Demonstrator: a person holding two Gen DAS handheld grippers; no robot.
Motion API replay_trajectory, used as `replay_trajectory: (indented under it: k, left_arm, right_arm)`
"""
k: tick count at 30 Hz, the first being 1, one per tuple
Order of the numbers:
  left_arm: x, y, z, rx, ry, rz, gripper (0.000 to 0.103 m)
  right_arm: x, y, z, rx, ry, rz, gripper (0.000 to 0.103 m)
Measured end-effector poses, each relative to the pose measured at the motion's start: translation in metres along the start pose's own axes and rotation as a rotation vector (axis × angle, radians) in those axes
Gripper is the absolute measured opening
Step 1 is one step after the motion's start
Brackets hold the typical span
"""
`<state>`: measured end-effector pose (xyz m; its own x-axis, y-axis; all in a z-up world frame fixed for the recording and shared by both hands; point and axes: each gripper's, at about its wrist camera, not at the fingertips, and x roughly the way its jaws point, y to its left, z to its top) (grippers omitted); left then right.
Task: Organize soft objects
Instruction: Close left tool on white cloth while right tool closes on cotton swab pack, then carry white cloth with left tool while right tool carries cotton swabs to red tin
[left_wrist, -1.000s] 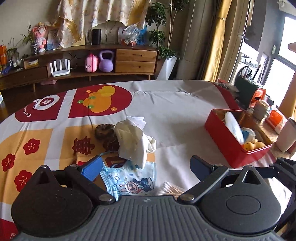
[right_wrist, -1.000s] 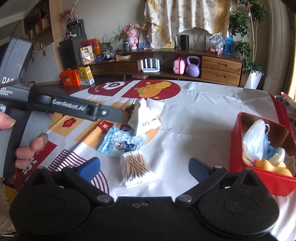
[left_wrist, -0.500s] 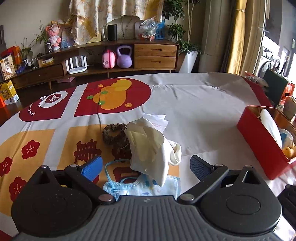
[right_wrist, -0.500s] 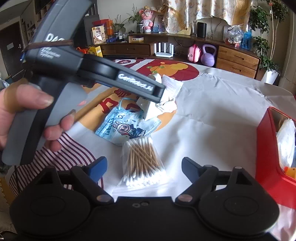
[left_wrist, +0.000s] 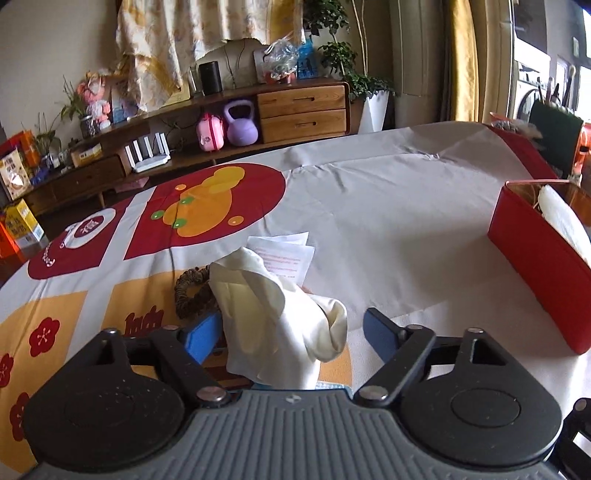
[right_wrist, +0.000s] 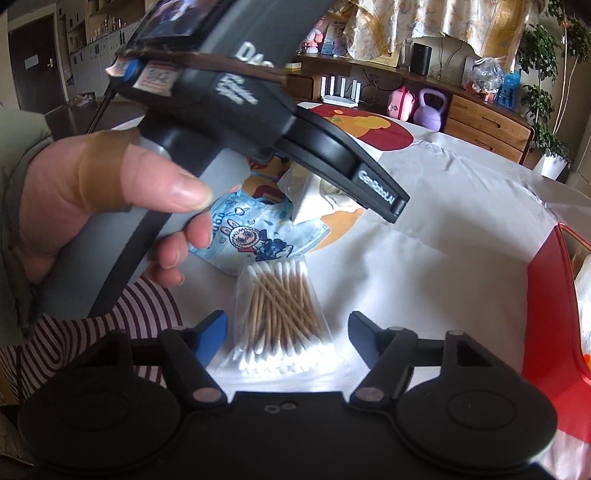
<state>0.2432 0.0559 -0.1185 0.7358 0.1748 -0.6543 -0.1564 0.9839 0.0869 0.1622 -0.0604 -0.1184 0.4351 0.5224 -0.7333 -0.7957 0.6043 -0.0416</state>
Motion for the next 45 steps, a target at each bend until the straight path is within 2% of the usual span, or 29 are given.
replay_trajectory:
  k: [3, 5, 8, 13, 15, 20, 29, 45]
  left_arm:
    - [0.003, -0.008, -0.003, 0.042, -0.007, 0.020, 0.063]
    - [0.005, -0.011, -0.004, 0.062, -0.007, 0.032, 0.057]
    - [0.007, -0.010, -0.006, 0.069, -0.004, 0.036, 0.041]
    - [0.005, -0.006, -0.005, 0.063, -0.013, 0.037, 0.032]
    - [0.003, -0.004, -0.005, 0.057, -0.018, 0.029, 0.024]
    - [-0.004, 0.004, -0.002, 0.029, -0.026, 0.000, 0.013]
    - [-0.023, 0.015, 0.004, -0.002, -0.046, -0.060, 0.009]
    - [-0.093, 0.011, 0.027, -0.037, -0.088, -0.197, 0.009]
  right_arm:
    - [0.003, 0.003, -0.002, -0.019, 0.007, -0.006, 0.059]
    - [0.003, 0.003, -0.002, -0.027, 0.003, -0.012, 0.057]
    - [0.003, 0.003, -0.002, -0.026, -0.001, -0.015, 0.052]
    - [0.000, -0.001, -0.002, 0.007, -0.009, -0.002, 0.044]
    - [-0.002, -0.005, -0.002, 0.035, -0.011, 0.007, 0.043]
    - [-0.010, -0.015, -0.004, 0.119, -0.022, 0.015, 0.042]
    - [-0.045, -0.044, -0.012, 0.281, -0.074, 0.011, 0.041]
    - [-0.123, -0.093, -0.020, 0.408, -0.157, -0.077, 0.041]
